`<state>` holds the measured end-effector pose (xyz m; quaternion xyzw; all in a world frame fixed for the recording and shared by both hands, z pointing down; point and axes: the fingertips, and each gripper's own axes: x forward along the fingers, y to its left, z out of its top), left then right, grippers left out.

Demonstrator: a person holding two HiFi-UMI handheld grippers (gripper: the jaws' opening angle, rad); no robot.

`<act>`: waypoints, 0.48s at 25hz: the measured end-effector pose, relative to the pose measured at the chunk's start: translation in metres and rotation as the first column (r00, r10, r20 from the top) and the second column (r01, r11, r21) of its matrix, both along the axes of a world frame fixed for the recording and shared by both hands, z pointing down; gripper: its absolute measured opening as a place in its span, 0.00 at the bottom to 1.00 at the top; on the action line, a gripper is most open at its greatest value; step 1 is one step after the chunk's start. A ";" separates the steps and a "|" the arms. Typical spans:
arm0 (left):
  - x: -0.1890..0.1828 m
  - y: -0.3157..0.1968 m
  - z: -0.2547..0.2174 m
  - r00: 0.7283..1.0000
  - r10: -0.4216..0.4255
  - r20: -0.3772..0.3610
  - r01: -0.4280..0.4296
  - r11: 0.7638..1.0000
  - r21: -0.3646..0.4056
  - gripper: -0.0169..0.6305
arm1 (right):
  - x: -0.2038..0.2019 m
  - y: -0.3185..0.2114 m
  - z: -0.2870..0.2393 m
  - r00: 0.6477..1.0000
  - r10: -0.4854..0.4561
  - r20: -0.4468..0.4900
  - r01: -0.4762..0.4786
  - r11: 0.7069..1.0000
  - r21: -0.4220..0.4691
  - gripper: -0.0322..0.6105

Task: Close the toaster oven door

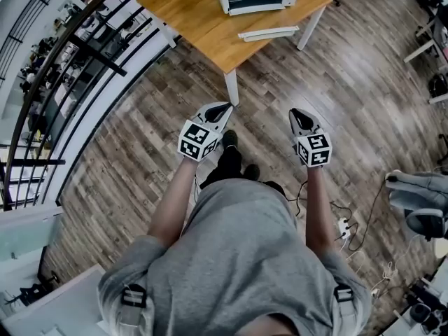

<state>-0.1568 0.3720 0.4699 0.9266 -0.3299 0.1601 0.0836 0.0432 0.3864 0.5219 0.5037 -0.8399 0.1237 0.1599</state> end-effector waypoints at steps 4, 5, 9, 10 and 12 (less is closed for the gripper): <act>-0.003 0.000 0.000 1.000 -0.003 -0.011 0.003 1.000 -0.005 0.06 | -0.001 0.001 -0.001 1.000 0.003 0.000 -0.003 1.000 0.002 0.14; -0.005 0.000 -0.001 1.000 -0.004 -0.015 0.004 1.000 -0.005 0.06 | -0.002 0.001 -0.002 1.000 0.004 0.002 -0.004 1.000 0.003 0.15; -0.010 -0.003 0.001 1.000 -0.008 -0.024 0.008 1.000 -0.016 0.06 | -0.008 -0.004 -0.002 1.000 -0.003 0.004 0.003 1.000 0.002 0.16; -0.010 -0.004 0.002 1.000 -0.010 -0.024 0.010 1.000 -0.018 0.06 | -0.009 -0.004 -0.001 1.000 -0.007 0.003 0.007 1.000 0.001 0.17; -0.012 -0.006 0.003 0.999 -0.017 -0.026 0.017 1.000 -0.018 0.06 | -0.011 -0.006 -0.001 1.000 -0.014 0.005 0.014 1.000 -0.002 0.19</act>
